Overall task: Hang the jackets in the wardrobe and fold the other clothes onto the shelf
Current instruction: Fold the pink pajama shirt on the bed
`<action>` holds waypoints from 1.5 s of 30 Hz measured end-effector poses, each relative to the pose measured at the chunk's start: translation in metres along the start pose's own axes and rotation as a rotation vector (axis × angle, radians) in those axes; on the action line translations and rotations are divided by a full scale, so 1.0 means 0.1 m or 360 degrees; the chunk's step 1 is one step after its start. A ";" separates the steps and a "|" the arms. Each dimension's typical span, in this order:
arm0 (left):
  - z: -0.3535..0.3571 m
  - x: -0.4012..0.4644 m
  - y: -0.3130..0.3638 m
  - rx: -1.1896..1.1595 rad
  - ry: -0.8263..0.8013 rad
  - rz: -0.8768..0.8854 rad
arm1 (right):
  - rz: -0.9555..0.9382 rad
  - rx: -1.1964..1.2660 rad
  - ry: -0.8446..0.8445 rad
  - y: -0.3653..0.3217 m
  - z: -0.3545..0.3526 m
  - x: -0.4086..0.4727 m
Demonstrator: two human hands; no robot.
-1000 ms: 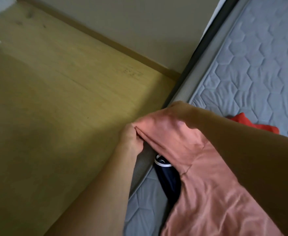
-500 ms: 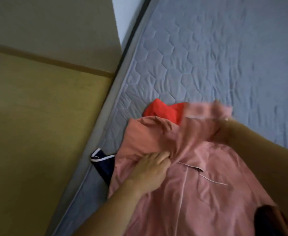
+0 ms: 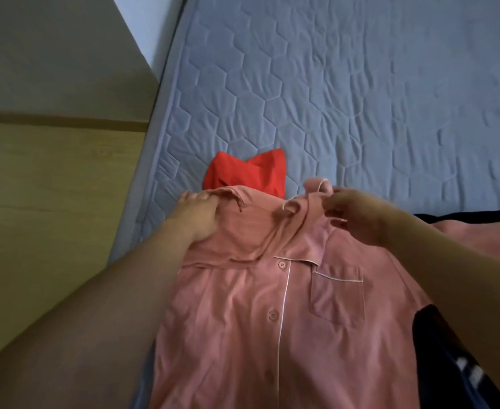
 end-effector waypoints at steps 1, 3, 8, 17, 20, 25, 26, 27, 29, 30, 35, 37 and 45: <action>0.00 -0.01 -0.03 0.0091 -0.0061 0.0012 | -0.0034 0.0129 -0.0029 -0.05 0.00 -0.04; -0.04 -0.06 -0.12 0.0220 -0.0115 0.0026 | -0.0076 0.0621 -0.0167 -0.07 -0.05 -0.18; -0.28 -0.11 -0.22 -0.0051 0.0097 -0.0035 | 0.0201 0.0475 0.0139 0.40 -0.50 -0.41; -0.31 -0.05 -0.16 0.0246 0.0291 -0.0065 | 0.0427 -0.0748 0.0283 0.76 -0.36 -0.28; -0.52 -0.13 -0.17 0.0240 0.0575 0.0080 | 0.0302 -0.0428 0.0756 0.63 -0.62 -0.23; -0.77 -0.15 -0.29 0.0357 0.0728 0.0009 | 0.0092 0.0386 0.1378 0.67 -0.97 -0.36; -0.76 -0.13 -0.29 0.0374 0.0694 -0.0040 | 0.0107 0.0460 0.1348 0.69 -0.94 -0.34; -0.75 -0.12 -0.28 0.0369 0.0659 -0.0106 | 0.0105 0.0492 0.1254 0.69 -0.87 -0.29; -0.71 -0.15 -0.17 0.0298 0.0681 -0.0179 | 0.0089 0.0262 0.1069 0.70 -0.77 -0.20; -0.68 -0.21 -0.04 0.0256 0.0748 -0.0120 | 0.0114 0.0003 0.1038 0.72 -0.75 -0.18; -0.15 -0.68 0.88 0.0479 0.0687 0.0694 | 0.0128 -0.0351 0.1187 0.85 -0.87 -0.21; 0.03 -0.71 0.98 0.0439 0.0467 0.0650 | 0.0126 -0.0362 0.1142 0.91 -0.88 -0.18; 0.29 -0.76 0.89 0.0447 0.0020 0.0729 | 0.0137 -0.0312 0.1270 0.92 -1.16 -0.19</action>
Point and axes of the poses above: each hand's wrist, its own x-axis towards the middle knuckle, its own z-axis out of the palm, y = z × x, the point moved 8 cm from there along x, towards the middle knuckle, and after that the axes turned 5 degrees about -y, right-handed, at the moved point
